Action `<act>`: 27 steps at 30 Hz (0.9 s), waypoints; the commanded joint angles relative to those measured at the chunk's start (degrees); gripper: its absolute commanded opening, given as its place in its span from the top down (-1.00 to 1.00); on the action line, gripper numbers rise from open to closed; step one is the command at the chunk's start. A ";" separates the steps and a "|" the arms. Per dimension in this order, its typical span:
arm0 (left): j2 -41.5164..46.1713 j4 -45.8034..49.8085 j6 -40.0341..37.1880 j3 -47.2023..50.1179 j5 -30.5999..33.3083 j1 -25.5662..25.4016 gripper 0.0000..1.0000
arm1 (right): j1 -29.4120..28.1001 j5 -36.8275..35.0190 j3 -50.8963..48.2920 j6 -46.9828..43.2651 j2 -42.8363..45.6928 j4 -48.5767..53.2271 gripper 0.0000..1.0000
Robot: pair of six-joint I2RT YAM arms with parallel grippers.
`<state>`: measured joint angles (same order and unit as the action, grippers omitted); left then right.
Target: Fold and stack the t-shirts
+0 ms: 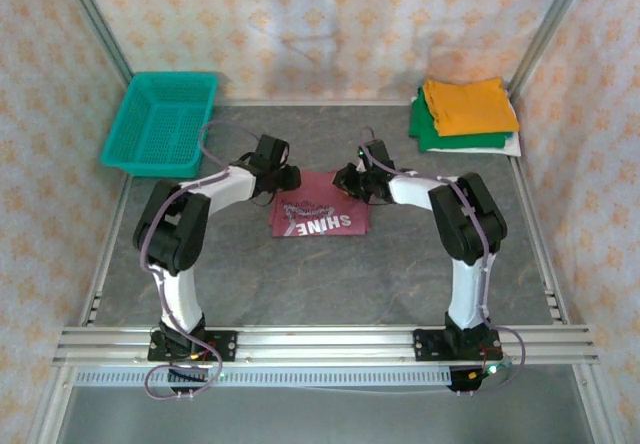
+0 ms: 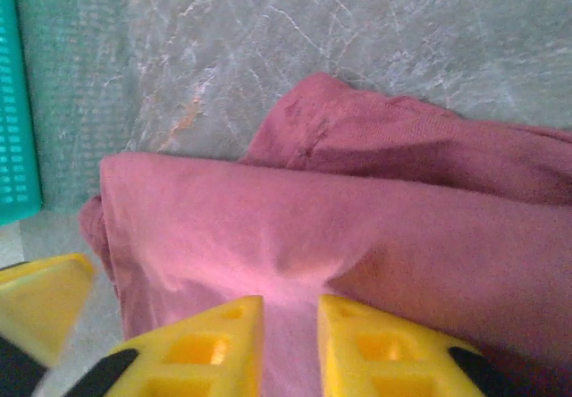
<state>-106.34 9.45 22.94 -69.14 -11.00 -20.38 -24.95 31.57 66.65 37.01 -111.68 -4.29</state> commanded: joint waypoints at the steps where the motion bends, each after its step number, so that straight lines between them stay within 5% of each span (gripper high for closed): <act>1: 9.75 4.68 0.68 2.32 5.84 -2.51 0.15 | 0.77 -1.79 -3.87 -3.01 10.56 4.23 0.37; 9: 13.13 4.02 1.83 14.89 4.56 -5.45 0.14 | 3.40 -8.13 -13.09 -5.42 18.90 15.19 -0.29; 27: 7.38 -4.80 2.37 22.29 6.35 -5.46 0.25 | -1.12 -2.25 -10.09 -5.71 7.80 7.41 -0.43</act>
<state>-97.86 3.29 24.60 -49.08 -6.44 -25.85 -24.91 27.99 55.29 31.24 -100.84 7.35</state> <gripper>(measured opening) 0.376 0.715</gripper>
